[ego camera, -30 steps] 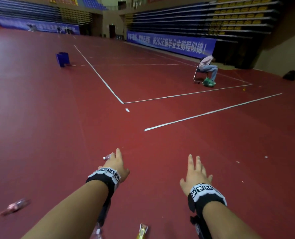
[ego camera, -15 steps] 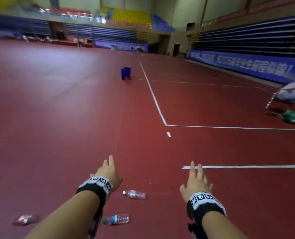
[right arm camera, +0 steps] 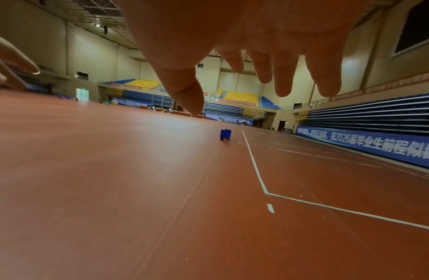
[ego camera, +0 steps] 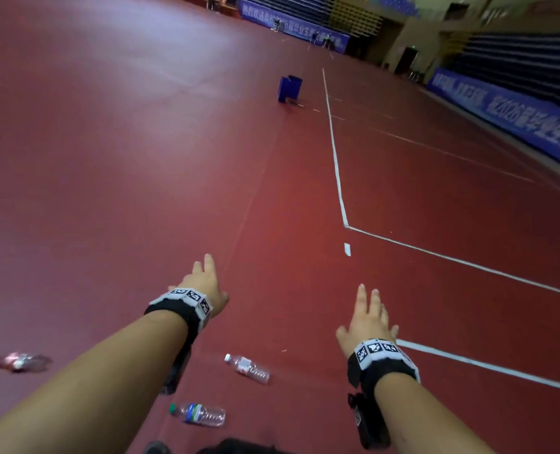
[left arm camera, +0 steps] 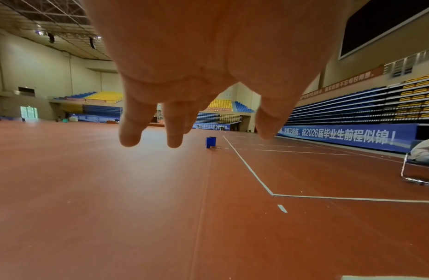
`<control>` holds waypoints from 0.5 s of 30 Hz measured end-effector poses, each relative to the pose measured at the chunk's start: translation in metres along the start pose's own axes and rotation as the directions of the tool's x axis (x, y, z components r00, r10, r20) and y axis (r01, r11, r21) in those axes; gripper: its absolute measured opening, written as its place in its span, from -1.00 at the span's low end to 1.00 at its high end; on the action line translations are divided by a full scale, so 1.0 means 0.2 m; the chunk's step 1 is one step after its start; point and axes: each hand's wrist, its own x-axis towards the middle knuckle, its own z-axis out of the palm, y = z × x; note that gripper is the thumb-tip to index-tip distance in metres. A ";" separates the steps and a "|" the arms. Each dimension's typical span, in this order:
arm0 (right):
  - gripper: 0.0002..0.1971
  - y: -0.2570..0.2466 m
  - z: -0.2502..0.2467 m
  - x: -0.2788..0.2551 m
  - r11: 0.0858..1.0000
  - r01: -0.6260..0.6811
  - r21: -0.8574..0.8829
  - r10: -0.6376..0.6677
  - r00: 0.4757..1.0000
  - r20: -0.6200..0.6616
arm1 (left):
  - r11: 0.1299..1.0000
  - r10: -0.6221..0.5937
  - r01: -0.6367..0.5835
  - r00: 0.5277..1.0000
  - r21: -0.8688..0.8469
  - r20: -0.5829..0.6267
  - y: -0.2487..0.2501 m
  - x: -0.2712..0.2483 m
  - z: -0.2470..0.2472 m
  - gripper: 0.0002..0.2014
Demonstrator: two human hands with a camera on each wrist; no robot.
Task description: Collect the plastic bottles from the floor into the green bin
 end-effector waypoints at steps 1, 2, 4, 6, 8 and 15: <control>0.00 -0.06 -0.04 0.09 1.000 -0.016 0.005 0.016 1.000 -0.010 | 1.000 0.002 -0.002 1.000 -0.011 0.019 0.02 0.10 -0.04 -0.09; 0.00 -0.13 -0.08 0.18 1.000 -0.021 0.010 0.021 0.999 -0.023 | 1.000 0.005 -0.005 0.999 -0.020 0.035 0.03 0.19 -0.07 -0.09; 0.00 -0.29 -0.13 0.36 1.000 -0.006 0.018 0.006 0.999 -0.044 | 0.999 0.010 -0.008 0.999 -0.032 0.054 0.02 0.41 -0.10 -0.08; 0.00 -0.41 -0.08 0.51 1.000 0.027 0.003 -0.027 0.999 -0.040 | 1.000 -0.017 0.019 0.997 -0.023 0.074 -0.02 0.62 -0.08 -0.07; 0.01 -0.49 0.02 0.61 0.997 0.061 -0.050 -0.059 0.997 0.041 | 0.995 -0.090 0.086 0.990 0.047 0.111 -0.06 0.78 -0.01 -0.08; 0.01 -0.68 0.75 1.23 0.960 0.221 -0.171 -0.144 0.917 0.373 | 0.956 -0.294 0.288 0.927 0.060 0.234 -0.31 1.40 0.58 -0.08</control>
